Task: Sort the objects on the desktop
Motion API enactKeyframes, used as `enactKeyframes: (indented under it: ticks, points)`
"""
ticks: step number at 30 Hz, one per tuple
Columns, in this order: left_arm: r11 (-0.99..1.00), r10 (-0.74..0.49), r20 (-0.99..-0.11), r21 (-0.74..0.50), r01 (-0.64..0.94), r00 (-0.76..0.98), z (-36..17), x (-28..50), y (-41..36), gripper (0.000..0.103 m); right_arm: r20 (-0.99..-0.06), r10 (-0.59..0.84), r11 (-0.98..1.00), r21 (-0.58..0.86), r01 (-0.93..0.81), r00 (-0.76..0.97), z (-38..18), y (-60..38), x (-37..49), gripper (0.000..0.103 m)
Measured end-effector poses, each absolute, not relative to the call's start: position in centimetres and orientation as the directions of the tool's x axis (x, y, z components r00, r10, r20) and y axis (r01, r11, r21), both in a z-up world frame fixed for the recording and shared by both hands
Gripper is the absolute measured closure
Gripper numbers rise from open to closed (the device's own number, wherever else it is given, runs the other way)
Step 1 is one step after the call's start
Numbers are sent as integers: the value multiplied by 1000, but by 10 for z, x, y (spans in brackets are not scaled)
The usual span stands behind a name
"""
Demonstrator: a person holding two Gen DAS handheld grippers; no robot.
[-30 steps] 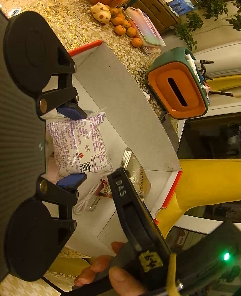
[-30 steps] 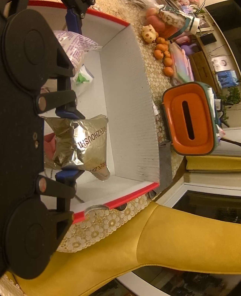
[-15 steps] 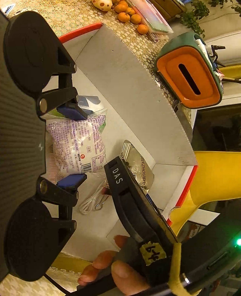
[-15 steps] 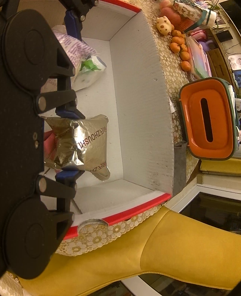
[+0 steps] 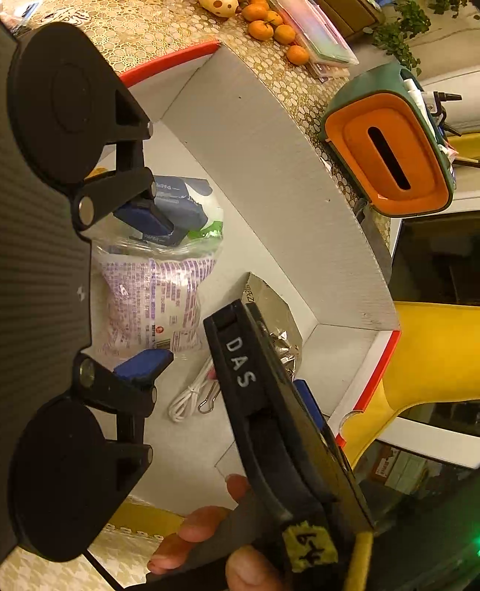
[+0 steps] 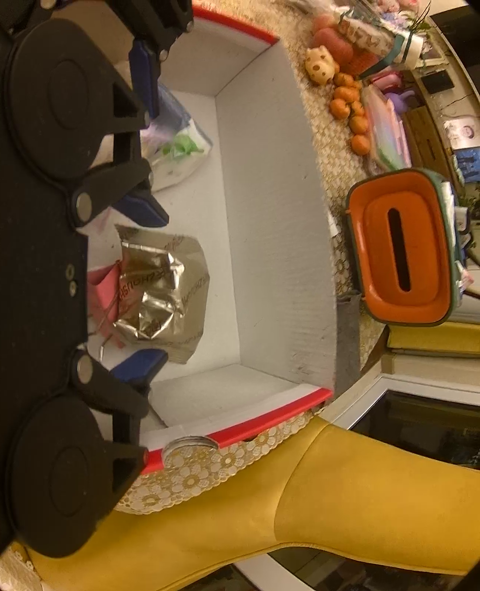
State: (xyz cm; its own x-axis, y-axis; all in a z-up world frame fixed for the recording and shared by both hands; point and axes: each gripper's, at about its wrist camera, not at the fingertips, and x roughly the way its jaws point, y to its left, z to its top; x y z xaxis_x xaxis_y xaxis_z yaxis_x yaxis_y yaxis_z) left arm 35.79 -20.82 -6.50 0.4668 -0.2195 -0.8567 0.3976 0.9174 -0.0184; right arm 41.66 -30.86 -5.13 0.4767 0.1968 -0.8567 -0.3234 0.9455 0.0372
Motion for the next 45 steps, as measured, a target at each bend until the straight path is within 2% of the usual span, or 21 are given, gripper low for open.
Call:
enactKeyframes:
  ticks: [2, 5, 8, 13, 18, 20, 29, 45]
  points:
    - [919, -220, -853, -18, 394, 474, -63, 355, -207, 29, -849, 211, 946, 51, -321, 485, -47, -311, 415, 22]
    - [919, -236, -841, -30, 394, 487, -58, 352, -206, 28, -839, 230, 945, 73, -318, 493, -41, -314, 412, 21]
    - [919, -255, -824, -44, 391, 506, -51, 348, -205, 19, -833, 242, 945, 86, -315, 497, -37, -317, 408, 19]
    - [913, -273, -798, -39, 406, 537, -40, 335, -206, 18, -822, 250, 945, 92, -314, 512, -29, -322, 398, 18]
    - [913, -286, -781, -46, 406, 555, -30, 320, -204, 11, -810, 255, 947, 100, -304, 529, -17, -327, 387, 17]
    - [913, -296, -770, -54, 404, 566, -25, 313, -201, 3, -804, 259, 948, 105, -301, 536, -12, -327, 382, 16]
    - [922, -319, -736, -94, 376, 597, -6, 280, -185, 2, -781, 272, 938, 86, -334, 562, 6, -319, 349, 11]
    - [939, -311, -679, -112, 325, 664, 22, 212, -138, 2, -755, 293, 924, 67, -376, 587, 31, -293, 290, 10]
